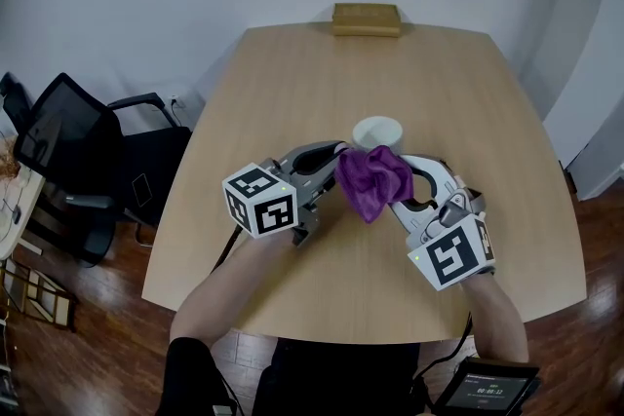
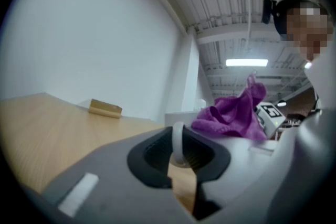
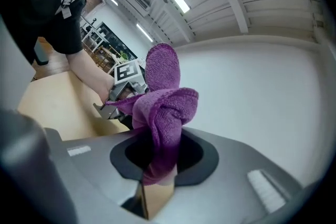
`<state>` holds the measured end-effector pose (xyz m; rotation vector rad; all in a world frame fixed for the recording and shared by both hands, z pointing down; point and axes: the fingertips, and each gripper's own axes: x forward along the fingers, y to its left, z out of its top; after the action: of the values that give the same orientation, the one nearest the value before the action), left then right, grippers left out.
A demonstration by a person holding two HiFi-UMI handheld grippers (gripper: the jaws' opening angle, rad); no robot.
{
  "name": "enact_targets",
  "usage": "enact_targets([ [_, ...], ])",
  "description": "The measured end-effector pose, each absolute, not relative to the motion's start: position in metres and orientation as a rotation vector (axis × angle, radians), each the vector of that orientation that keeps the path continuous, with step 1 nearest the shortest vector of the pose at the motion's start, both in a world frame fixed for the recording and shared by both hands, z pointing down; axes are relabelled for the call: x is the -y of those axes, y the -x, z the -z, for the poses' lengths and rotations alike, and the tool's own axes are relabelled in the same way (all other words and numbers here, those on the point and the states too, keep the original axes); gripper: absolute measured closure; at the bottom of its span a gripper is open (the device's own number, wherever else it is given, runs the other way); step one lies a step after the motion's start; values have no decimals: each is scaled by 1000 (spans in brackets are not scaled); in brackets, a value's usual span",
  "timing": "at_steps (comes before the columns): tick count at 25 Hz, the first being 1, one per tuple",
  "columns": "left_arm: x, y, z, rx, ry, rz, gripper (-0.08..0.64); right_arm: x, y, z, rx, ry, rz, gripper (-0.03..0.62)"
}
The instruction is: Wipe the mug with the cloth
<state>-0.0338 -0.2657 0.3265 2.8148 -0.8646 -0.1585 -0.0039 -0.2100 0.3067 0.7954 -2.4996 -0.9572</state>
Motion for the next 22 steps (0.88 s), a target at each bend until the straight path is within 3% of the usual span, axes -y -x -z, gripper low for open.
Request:
enact_targets([
  [8, 280, 63, -312, 875, -2757, 311, 495, 209, 16, -349, 2373, -587, 913, 515],
  [12, 278, 58, -311, 837, -2781, 302, 495, 197, 3, -293, 2600, -665, 983, 515],
  [16, 268, 47, -312, 755, -2819, 267, 495, 199, -31, -245, 2847, -952, 841, 514],
  [22, 256, 33, -312, 684, -2847, 245, 495, 202, -14, -266, 2776, -839, 884, 514],
])
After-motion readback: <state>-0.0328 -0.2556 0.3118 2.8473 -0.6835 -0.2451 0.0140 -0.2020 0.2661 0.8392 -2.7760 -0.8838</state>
